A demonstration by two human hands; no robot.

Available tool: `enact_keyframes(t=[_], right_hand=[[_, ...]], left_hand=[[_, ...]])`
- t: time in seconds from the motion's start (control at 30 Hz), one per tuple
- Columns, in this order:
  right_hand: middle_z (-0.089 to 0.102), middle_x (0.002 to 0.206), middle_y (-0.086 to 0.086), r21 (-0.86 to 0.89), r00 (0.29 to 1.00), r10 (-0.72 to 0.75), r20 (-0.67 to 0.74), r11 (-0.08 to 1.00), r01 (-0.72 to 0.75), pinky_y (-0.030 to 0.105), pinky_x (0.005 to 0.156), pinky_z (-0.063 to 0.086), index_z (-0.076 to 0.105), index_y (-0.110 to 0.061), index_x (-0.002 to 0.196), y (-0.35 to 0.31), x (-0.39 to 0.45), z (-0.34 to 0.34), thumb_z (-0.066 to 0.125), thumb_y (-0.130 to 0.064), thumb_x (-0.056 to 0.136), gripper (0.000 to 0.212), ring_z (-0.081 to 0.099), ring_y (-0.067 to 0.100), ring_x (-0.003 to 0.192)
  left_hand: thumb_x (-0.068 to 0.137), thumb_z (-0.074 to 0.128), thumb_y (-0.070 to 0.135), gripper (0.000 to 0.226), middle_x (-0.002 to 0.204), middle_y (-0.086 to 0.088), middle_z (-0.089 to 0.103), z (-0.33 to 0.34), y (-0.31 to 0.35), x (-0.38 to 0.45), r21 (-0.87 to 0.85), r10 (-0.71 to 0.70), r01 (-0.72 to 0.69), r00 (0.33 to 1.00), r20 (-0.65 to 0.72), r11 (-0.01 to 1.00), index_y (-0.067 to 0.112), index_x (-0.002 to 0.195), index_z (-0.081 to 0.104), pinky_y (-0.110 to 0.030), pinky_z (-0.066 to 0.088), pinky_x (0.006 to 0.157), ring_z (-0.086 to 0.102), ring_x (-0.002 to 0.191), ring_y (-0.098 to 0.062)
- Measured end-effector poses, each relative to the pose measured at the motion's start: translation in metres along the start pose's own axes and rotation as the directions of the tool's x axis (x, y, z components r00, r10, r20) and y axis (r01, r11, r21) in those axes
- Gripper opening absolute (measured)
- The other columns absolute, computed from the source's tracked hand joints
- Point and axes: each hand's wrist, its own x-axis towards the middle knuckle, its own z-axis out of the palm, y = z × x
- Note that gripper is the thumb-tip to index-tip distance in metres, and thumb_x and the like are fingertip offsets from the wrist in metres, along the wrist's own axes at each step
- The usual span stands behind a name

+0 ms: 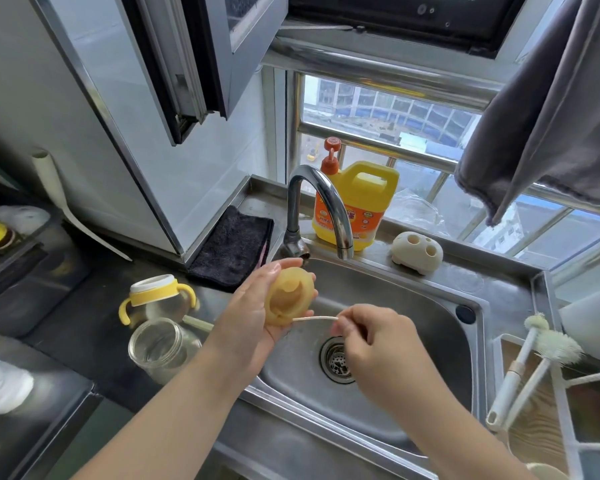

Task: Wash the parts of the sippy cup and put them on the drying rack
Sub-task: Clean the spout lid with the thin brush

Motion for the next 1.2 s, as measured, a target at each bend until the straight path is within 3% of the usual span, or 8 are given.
enact_keyframes(t=[0.17,0.47,0.6,0.77,0.83,0.93,1.03,1.2], right_hand=[[0.045,0.049,-0.008,0.022,1.0,-0.014,0.007,1.0,0.014,0.017,0.047,0.034,0.067,-0.016,0.077,-0.006,-0.005,0.006,0.052,-0.016,0.093,0.021,0.048,0.001,0.049],[0.048,0.049,-0.007,0.027,0.991,-0.104,-0.088,0.994,0.107,0.02,0.047,0.032,0.065,-0.014,0.078,-0.002,0.0,0.011,0.054,-0.015,0.092,0.018,0.046,0.01,0.05],[0.061,0.061,0.003,-0.161,0.967,-0.217,-0.132,0.967,0.195,0.034,0.052,0.043,0.063,-0.015,0.077,0.001,0.012,0.004,0.05,-0.021,0.088,0.018,0.053,0.024,0.056],[0.053,0.047,-0.004,-0.493,0.907,-0.415,-0.073,0.806,0.328,0.022,0.038,0.03,0.059,-0.02,0.064,-0.002,0.008,0.008,0.058,-0.017,0.066,0.004,0.05,0.023,0.04],[0.052,0.047,-0.007,-0.511,0.885,-0.463,-0.048,0.773,0.377,0.019,0.039,0.025,0.059,-0.021,0.064,0.001,0.008,0.013,0.058,-0.016,0.066,0.006,0.05,0.019,0.039],[0.054,0.049,-0.006,-0.431,0.88,-0.473,-0.035,0.802,0.414,0.021,0.038,0.032,0.062,-0.022,0.069,0.005,0.008,0.011,0.05,-0.019,0.078,0.016,0.049,0.021,0.04],[0.053,0.051,-0.01,-0.255,0.89,-0.454,0.042,0.856,0.449,0.022,0.043,0.036,0.067,-0.023,0.078,0.014,0.005,-0.005,0.056,-0.019,0.081,0.012,0.044,0.014,0.044],[0.047,0.048,-0.009,0.194,0.996,-0.089,0.026,0.977,0.082,0.016,0.048,0.03,0.059,-0.02,0.081,0.04,-0.008,-0.021,0.049,-0.014,0.096,0.019,0.038,0.005,0.045]], left_hand=[[0.096,0.044,0.023,0.024,0.119,-0.024,0.061,0.005,-0.007,-0.002,0.025,0.018,-0.017,0.999,-0.047,1.0,0.013,0.106,0.064,-0.038,0.055,0.08,0.061,0.094,-0.028],[0.077,0.053,0.034,0.042,0.105,-0.029,0.063,0.005,-0.009,-0.01,-0.072,-0.01,0.01,1.0,-0.004,0.997,0.008,0.109,0.061,-0.035,0.058,0.068,0.068,0.082,-0.029],[0.079,0.052,0.036,0.046,0.107,-0.031,0.06,0.009,-0.012,-0.015,-0.107,-0.067,0.069,0.998,0.021,0.992,0.006,0.112,0.061,-0.04,0.057,0.076,0.062,0.09,-0.032],[0.085,0.049,0.037,0.044,0.088,-0.016,0.065,0.006,-0.015,-0.016,-0.118,-0.114,0.115,0.993,0.018,0.986,0.005,0.112,0.063,-0.031,0.059,0.063,0.065,0.072,-0.018],[0.082,0.049,0.041,0.047,0.098,-0.021,0.068,0.006,-0.014,-0.017,-0.099,-0.142,0.145,0.989,0.032,0.985,0.008,0.111,0.064,-0.031,0.06,0.068,0.067,0.08,-0.02],[0.082,0.049,0.043,0.05,0.113,-0.027,0.064,0.006,-0.01,-0.017,-0.113,-0.159,0.163,0.986,0.039,0.98,0.008,0.114,0.063,-0.037,0.056,0.081,0.065,0.09,-0.025],[0.083,0.048,0.044,0.05,0.107,-0.027,0.066,-0.001,-0.006,-0.014,-0.162,-0.173,0.175,0.984,0.028,0.971,0.007,0.114,0.06,-0.043,0.053,0.083,0.067,0.089,-0.03],[0.095,0.039,0.044,0.049,0.105,-0.027,0.066,-0.014,-0.008,-0.011,-0.222,-0.238,0.228,0.971,-0.021,0.948,0.005,0.113,0.061,-0.046,0.054,0.075,0.066,0.088,-0.036]])
